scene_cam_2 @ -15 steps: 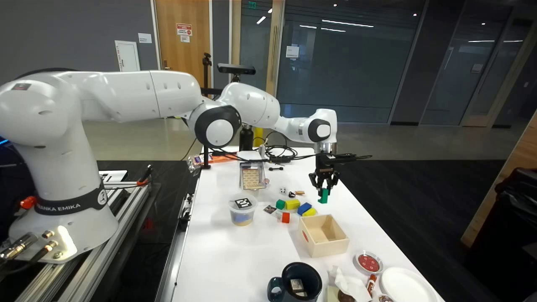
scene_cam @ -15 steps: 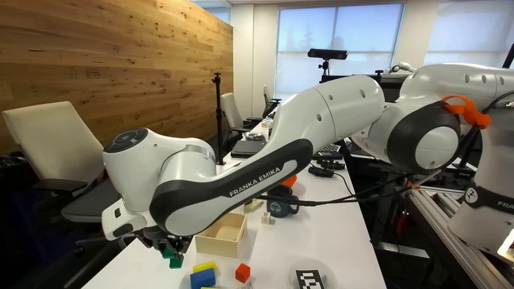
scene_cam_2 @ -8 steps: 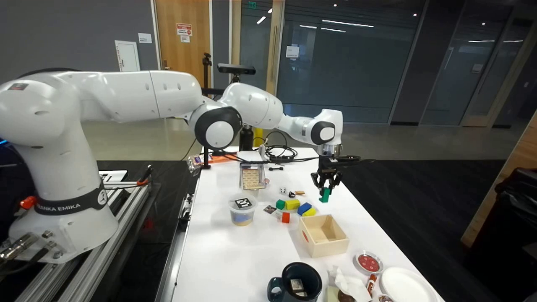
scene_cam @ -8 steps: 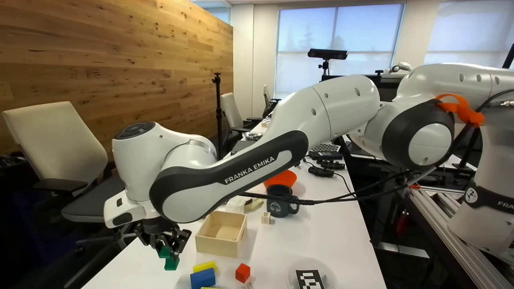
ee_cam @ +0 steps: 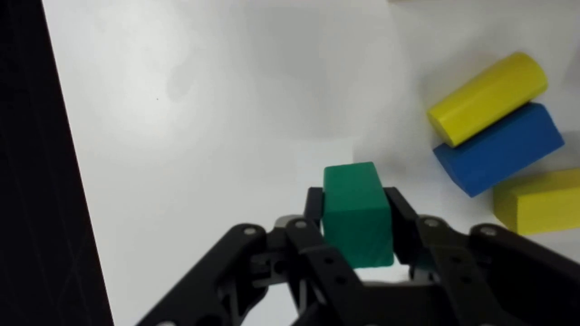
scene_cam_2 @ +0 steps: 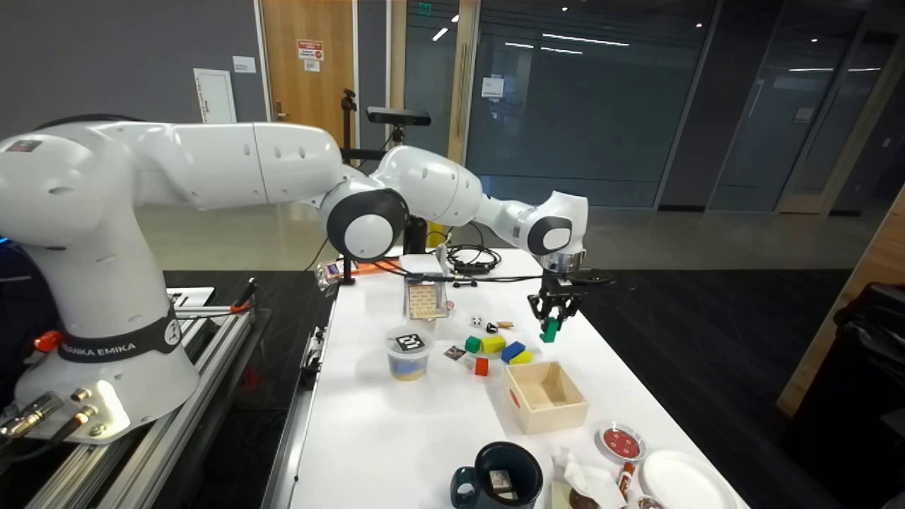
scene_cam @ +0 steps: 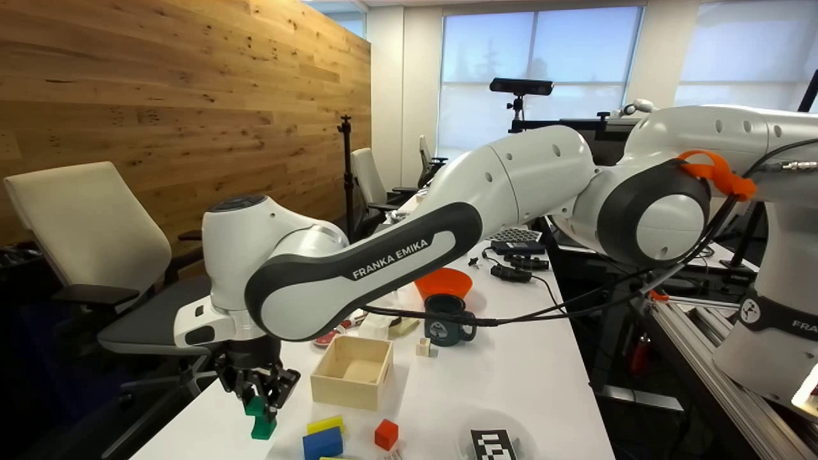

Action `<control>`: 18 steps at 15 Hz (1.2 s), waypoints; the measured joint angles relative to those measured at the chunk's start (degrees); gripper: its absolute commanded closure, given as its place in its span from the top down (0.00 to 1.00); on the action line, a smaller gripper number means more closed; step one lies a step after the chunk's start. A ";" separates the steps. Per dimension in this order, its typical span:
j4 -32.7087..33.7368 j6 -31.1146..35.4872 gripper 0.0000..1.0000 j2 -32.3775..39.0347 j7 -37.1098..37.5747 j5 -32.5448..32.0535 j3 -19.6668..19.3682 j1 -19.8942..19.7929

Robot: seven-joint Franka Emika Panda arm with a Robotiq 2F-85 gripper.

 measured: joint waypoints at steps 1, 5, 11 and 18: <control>-0.01 0.56 0.12 0.29 0.00 0.49 0.39 -0.06; -0.85 1.81 0.12 0.45 0.00 1.27 0.83 -0.05; -0.99 1.81 0.12 0.48 0.01 1.27 0.24 -0.03; -2.98 1.81 0.12 0.50 0.14 1.26 -0.58 0.08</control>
